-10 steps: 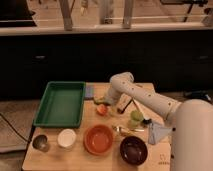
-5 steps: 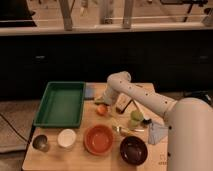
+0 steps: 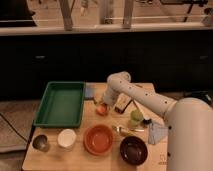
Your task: Place apple in metal cup
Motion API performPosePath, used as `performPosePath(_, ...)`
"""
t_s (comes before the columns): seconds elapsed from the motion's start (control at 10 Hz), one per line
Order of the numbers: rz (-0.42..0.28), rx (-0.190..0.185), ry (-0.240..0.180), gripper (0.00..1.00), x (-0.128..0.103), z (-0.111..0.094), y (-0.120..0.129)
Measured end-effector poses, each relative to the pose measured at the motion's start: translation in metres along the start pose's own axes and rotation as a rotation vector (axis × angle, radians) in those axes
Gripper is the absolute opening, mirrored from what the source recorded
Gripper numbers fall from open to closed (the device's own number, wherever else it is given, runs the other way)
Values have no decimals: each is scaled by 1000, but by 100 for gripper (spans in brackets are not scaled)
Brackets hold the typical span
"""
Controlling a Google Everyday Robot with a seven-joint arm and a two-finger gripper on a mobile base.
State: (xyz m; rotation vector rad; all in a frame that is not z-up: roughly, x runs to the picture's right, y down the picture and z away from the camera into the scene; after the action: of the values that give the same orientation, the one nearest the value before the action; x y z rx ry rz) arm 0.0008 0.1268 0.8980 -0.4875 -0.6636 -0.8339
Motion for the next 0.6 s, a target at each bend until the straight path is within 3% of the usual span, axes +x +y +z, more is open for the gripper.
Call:
performPosePath(0.3, -14, 20, -6, 5, -1, -5, 0)
performPosePath(0.4, -21, 30, -8, 0, -3, -10, -1)
performPosePath(0.6, -30, 44, -5, 0, -5, -18, -2)
